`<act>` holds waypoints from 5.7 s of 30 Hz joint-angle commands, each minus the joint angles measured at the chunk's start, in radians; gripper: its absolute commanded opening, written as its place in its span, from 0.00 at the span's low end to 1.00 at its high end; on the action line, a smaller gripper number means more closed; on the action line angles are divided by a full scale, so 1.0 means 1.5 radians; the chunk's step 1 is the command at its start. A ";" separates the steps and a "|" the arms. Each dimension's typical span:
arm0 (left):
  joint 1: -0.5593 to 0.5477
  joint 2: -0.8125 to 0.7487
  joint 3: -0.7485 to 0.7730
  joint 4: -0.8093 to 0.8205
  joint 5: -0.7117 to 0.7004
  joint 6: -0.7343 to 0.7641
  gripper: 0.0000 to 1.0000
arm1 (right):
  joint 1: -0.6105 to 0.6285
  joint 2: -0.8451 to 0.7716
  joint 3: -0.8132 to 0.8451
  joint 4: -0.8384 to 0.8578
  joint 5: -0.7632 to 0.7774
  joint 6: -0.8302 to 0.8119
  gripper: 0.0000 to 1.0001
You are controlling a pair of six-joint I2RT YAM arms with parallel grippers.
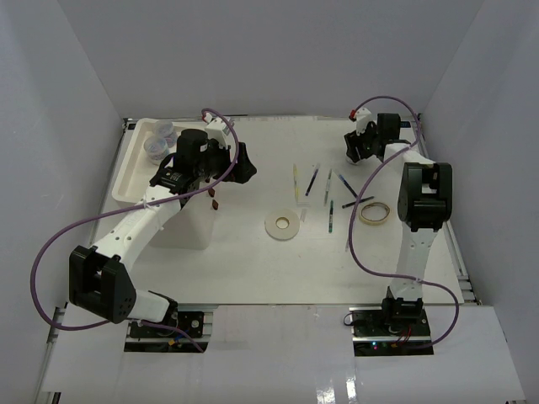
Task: Sort the stationery into containers
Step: Pick up the stationery from the center of the board, then place the stationery in the storage box.
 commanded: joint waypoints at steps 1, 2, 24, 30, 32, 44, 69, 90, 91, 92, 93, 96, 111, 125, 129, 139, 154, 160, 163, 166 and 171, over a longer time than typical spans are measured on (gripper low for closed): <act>-0.002 -0.009 0.000 0.001 0.006 -0.009 0.98 | 0.018 -0.109 -0.057 0.040 0.006 -0.018 0.39; -0.002 -0.009 0.001 0.001 0.004 -0.017 0.98 | 0.035 -0.157 -0.077 0.047 0.008 -0.018 0.38; -0.007 -0.155 0.067 -0.112 0.144 -0.231 0.98 | 0.512 -0.617 -0.281 -0.018 -0.025 0.014 0.37; -0.014 -0.184 0.045 -0.110 0.182 -0.266 0.98 | 0.571 -0.623 -0.280 -0.017 -0.007 0.016 0.37; -0.015 -0.190 0.033 -0.111 0.189 -0.279 0.98 | 0.574 -0.628 -0.279 -0.012 -0.006 0.017 0.37; -0.021 -0.182 0.012 -0.110 0.223 -0.306 0.98 | 0.575 -0.639 -0.252 -0.011 -0.002 0.012 0.38; -0.047 -0.152 0.008 -0.068 0.207 -0.352 0.59 | 0.575 -0.649 -0.278 0.040 0.008 0.013 0.41; -0.020 -0.180 0.103 -0.166 -0.018 -0.315 0.33 | 0.574 -0.805 -0.436 0.030 0.153 0.023 0.90; -0.014 -0.183 0.107 -0.169 -0.034 -0.315 0.33 | 0.573 -0.831 -0.446 0.030 0.161 0.030 0.90; -0.005 -0.190 0.110 -0.171 -0.048 -0.319 0.33 | 0.573 -0.846 -0.459 0.028 0.173 0.035 0.90; 0.015 -0.193 0.117 -0.180 -0.074 -0.320 0.33 | 0.574 -0.859 -0.481 0.029 0.176 0.046 0.90; 0.091 -0.192 0.138 -0.212 -0.071 -0.324 0.34 | 0.573 -0.910 -0.524 0.027 0.184 0.071 0.90; 0.307 -0.185 0.186 -0.349 -0.047 -0.334 0.38 | 0.574 -1.048 -0.626 0.008 0.224 0.119 0.90; 0.328 -0.193 0.155 -0.389 -0.125 -0.321 0.45 | 0.574 -1.077 -0.635 0.008 0.219 0.131 0.90; 0.342 -0.190 0.134 -0.383 -0.114 -0.318 0.48 | 0.573 -1.075 -0.636 0.008 0.216 0.131 0.90; 0.361 -0.194 0.109 -0.390 -0.125 -0.313 0.72 | 0.574 -1.066 -0.635 0.008 0.217 0.134 0.90; 0.360 -0.192 0.202 -0.428 -0.207 -0.278 0.98 | 0.574 -1.060 -0.636 0.006 0.209 0.136 0.90; 0.315 -0.184 0.295 -0.403 -0.193 -0.192 0.98 | 0.575 -1.055 -0.637 0.004 0.222 0.136 0.90; 0.289 -0.185 0.305 -0.384 -0.153 -0.154 0.98 | 0.574 -1.045 -0.636 0.004 0.224 0.136 0.90; 0.244 -0.187 0.302 -0.355 -0.095 -0.112 0.98 | 0.575 -1.029 -0.632 -0.001 0.218 0.135 0.90; 0.184 -0.168 0.293 -0.326 -0.037 -0.084 0.98 | 0.574 -0.992 -0.612 -0.025 0.214 0.135 0.90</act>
